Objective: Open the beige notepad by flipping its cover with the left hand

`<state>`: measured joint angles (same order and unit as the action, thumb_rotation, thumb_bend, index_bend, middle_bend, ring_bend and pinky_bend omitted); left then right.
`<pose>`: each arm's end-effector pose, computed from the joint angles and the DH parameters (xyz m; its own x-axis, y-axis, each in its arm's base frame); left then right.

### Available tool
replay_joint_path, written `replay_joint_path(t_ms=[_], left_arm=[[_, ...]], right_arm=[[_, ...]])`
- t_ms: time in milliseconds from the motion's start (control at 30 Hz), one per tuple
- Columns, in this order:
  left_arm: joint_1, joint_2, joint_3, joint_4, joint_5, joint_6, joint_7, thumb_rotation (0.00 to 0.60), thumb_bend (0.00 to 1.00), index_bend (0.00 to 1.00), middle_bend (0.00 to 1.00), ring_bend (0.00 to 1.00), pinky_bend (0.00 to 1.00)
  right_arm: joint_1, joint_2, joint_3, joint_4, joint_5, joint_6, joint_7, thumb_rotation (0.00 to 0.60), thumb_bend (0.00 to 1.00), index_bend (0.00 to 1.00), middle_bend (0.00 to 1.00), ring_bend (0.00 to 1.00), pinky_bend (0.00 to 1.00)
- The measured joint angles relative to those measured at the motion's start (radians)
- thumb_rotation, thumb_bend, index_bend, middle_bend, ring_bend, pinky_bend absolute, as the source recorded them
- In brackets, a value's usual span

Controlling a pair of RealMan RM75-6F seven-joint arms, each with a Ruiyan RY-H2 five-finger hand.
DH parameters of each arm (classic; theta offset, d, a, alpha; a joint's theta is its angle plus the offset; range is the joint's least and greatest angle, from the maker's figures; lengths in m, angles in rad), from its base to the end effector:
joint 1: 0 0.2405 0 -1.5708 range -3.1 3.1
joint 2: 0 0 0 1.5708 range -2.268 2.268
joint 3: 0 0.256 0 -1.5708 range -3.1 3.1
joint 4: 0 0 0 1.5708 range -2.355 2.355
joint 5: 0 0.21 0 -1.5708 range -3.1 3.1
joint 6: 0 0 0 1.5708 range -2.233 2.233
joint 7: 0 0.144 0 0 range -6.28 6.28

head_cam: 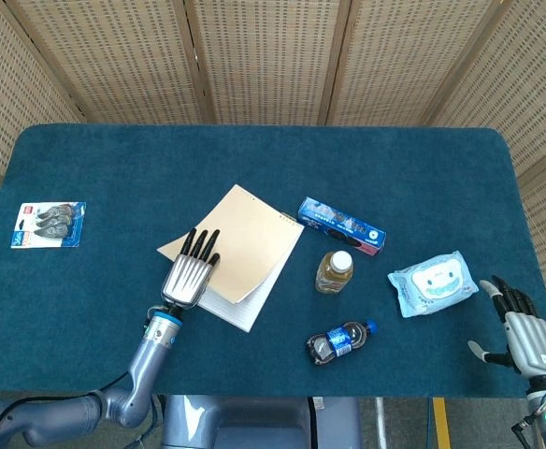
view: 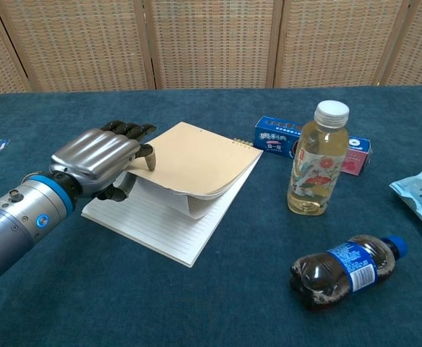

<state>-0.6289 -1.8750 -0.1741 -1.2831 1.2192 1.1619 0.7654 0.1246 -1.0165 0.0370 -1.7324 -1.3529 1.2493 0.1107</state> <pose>-0.1402 0.3052 -0.0801 0.6632 0.0336 0.7477 0.7085 -0.3504 -0.6126 -0.3197 -0.1840 0.1548 0.2330 -0.2219 0.9468 -0.9569 0.1212 0.2639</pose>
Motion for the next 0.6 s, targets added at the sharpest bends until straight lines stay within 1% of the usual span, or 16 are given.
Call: replay_joint_path(t_ms=[267,600], left_arm=[[0.012,0.043,0.017,-0.094,0.006,0.018,0.012,0.600,0.71,0.78,0.00,0.00,0.00],[0.040,0.118,0.077,-0.237,0.034,0.050,0.061,0.600,0.72,0.79,0.00,0.00,0.00]], right_arm=[[0.000,0.002,-0.002,-0.003,0.001,-0.003,-0.007,0.600,0.26,0.00,0.00,0.00,0.00],[0.002,0.004,-0.002,-0.006,0.011,-0.009,-0.014,0.600,0.26,0.00,0.00,0.00,0.00]])
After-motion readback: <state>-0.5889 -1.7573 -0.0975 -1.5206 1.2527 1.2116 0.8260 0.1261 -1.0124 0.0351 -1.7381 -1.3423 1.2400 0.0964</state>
